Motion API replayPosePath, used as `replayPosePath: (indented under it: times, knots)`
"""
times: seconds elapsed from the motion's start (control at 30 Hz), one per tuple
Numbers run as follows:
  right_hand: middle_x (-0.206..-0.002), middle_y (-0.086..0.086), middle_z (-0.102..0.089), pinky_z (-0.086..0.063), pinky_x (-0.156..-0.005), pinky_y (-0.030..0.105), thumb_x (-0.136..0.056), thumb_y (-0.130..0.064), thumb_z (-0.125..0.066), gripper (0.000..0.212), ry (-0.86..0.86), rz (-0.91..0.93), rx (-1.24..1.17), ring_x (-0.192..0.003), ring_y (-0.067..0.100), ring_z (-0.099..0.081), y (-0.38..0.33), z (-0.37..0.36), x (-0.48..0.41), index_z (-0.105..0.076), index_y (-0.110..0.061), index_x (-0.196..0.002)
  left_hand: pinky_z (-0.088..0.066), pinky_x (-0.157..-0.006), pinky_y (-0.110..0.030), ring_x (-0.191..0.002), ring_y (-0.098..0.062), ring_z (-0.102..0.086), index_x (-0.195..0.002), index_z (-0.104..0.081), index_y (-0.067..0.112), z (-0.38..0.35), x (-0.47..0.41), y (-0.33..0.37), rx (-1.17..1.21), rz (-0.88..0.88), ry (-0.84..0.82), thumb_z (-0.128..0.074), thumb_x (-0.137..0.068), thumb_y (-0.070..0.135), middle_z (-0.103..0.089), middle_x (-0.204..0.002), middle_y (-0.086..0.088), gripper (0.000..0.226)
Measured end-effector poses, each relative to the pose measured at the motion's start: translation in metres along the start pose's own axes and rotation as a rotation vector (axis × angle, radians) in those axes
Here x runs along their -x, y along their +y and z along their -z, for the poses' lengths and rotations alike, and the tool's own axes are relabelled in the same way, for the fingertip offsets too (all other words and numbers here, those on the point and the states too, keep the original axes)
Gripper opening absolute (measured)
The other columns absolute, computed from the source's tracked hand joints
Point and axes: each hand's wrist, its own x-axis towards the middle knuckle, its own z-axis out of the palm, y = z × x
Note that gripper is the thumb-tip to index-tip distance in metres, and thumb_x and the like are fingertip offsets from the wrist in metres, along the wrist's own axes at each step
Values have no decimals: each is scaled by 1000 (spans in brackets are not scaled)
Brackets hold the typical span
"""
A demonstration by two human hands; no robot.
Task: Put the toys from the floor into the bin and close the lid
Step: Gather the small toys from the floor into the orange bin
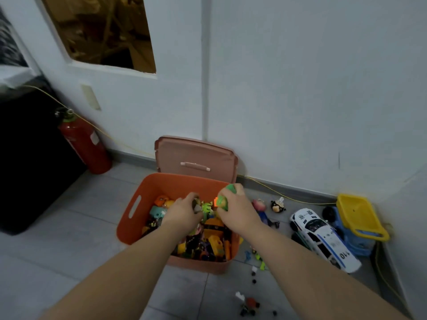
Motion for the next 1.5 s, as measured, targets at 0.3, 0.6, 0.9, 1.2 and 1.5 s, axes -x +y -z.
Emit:
replayPosePath:
  times: [0.3,0.6,0.9,1.2,1.5]
  knots:
    - [-165,7,-14,-26,-120,46,-90,-31,-67,70,-153,2,38,-150,31,-17,18,-14,3,-35,-50,-149,-50,-93,-36,-111,-22,-57,-129,-63,29,-18,2,-5,-36,-52,13,-55,-94,47,-51,-133,-3,41]
    - [-166,1,-8,-27,-117,56,-81,-55,-67,85,-86,15,49,-150,32,-18,50,-5,14,-22,-44,-153,-48,-86,-36,-107,-25,-57,-126,-60,26,-47,-1,33,19,-81,101,-47,-97,43,-56,-122,-3,36]
    - [-162,14,-21,-24,-117,47,-87,-56,-61,76,-20,-153,136,-147,35,-19,123,25,38,-29,-33,-153,-47,-94,-37,-109,-28,-57,-128,-61,15,-81,-2,95,136,-281,144,-58,-92,20,-54,-124,-7,37]
    - [-166,10,-3,-31,-115,52,-89,-56,-60,84,-180,-251,223,-149,34,-19,194,14,82,-15,-35,-156,-40,-107,-47,-111,-29,-49,-124,-62,16,-142,5,116,-187,-648,167,-59,-85,24,-55,-119,-7,39]
    - [-166,9,12,-12,-118,61,-82,-71,-58,103,-420,-199,327,-153,30,11,226,-41,127,1,-33,-158,-36,-106,-41,-127,-30,-42,-135,-51,22,-184,23,107,-422,-807,-121,-52,-91,30,-44,-139,-9,45]
